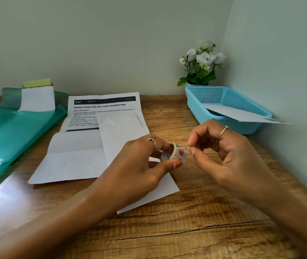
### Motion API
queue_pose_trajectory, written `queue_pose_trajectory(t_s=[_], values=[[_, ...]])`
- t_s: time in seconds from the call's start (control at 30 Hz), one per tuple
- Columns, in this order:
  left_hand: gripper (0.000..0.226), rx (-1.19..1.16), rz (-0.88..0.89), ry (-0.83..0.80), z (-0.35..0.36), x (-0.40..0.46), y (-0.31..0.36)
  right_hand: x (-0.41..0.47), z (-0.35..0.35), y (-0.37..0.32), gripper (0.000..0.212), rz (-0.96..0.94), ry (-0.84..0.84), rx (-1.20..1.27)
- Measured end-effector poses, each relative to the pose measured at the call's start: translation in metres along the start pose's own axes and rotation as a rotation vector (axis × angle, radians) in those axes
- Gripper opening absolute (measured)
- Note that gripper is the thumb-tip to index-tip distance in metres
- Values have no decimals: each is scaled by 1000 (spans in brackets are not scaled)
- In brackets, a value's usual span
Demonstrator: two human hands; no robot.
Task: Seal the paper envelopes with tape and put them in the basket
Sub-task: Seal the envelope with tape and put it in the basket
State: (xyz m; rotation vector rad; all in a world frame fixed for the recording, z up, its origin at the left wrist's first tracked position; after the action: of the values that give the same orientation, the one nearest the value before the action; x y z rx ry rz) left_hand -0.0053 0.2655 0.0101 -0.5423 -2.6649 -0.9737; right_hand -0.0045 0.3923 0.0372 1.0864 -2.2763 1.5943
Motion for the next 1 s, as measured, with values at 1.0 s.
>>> queue_pose_trajectory(t_s=[1.0], values=[[37, 119, -93, 117, -10, 0, -6, -1, -1, -1, 18, -14, 12, -23]])
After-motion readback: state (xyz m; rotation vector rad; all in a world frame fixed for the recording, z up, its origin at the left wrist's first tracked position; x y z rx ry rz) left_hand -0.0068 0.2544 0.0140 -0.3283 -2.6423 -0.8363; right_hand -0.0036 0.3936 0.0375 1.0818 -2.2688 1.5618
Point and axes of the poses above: each hand's wrist, its own x-axis towards the middle knuckle, its own z-axis out of the palm, y = z × x, the point moved 8 cm from there along x, towards the middle knuckle, and after that the axes turned 11 degrees about x, right-handed, at the moved point
